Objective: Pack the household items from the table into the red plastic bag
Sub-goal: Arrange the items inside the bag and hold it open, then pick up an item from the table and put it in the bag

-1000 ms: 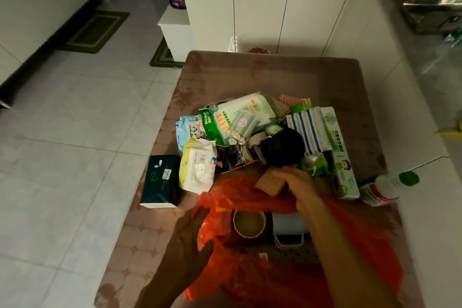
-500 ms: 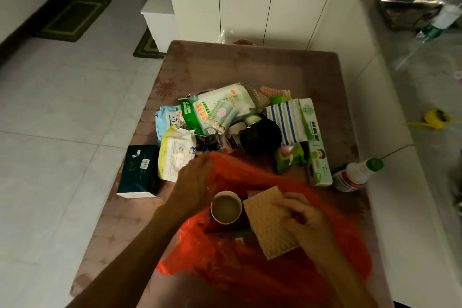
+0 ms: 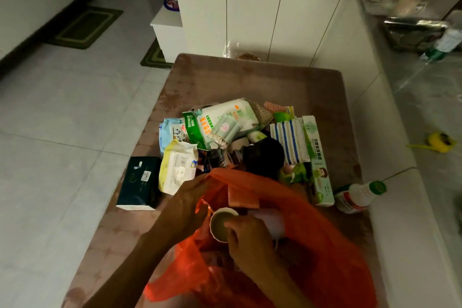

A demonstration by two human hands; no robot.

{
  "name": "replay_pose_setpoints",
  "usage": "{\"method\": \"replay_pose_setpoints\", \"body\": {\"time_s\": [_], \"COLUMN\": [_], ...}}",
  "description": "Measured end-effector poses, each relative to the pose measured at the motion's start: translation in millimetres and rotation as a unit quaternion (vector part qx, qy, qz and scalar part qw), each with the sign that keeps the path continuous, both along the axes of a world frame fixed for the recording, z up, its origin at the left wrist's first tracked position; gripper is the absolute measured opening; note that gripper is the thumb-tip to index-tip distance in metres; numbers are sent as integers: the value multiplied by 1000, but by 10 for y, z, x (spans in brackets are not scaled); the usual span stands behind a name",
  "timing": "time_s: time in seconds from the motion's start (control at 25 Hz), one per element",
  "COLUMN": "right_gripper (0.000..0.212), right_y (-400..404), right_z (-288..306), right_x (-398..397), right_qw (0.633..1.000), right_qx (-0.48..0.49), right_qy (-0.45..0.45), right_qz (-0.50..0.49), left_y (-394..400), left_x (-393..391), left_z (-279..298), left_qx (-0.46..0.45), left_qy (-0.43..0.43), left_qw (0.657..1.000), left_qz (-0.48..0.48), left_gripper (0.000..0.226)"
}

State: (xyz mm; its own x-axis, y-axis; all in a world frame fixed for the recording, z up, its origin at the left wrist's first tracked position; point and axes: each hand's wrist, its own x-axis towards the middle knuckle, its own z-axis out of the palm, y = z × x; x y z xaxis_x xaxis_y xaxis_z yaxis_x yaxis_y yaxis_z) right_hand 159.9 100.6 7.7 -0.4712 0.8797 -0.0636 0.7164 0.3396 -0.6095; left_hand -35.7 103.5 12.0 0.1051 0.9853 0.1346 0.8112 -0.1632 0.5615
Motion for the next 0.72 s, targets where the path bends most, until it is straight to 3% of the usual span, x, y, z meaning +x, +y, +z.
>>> {"method": "replay_pose_setpoints", "body": {"time_s": [0.16,0.2,0.32,0.4,0.48,0.56,0.64,0.72], "right_gripper": [32,42,87,96,90,86,80,75], "right_y": [500,757,1440,1603,1591,1544,1483,1321], "right_z": [378,398,214,-1,-138,-137,3,289], "right_x": [125,167,304,337,351,386,437,517], "right_qw": [972,969,984,975,966,977,987,972], "right_qx": [108,118,34,-25,-32,-34,-32,-20], "right_qy": [161,138,-112,-215,-256,-203,-82,70], "right_qz": [-134,-165,-136,-48,-7,-55,-138,-223], "left_y": [104,111,47,7,-1,-8,0,55], "left_x": [129,171,188,164,98,-10,-98,-94], "left_z": [77,53,-93,-124,-80,-76,-72,-14], "left_qx": [60,51,-34,-63,-61,-51,-57,-54], "left_qy": [-13,-12,-6,1,17,43,47,0], "left_qw": [991,990,994,993,994,995,995,997], "left_qz": [-118,-130,-106,-99,-92,-76,-65,-55], "left_gripper": [37,36,44,50,53,64,74,78]}}
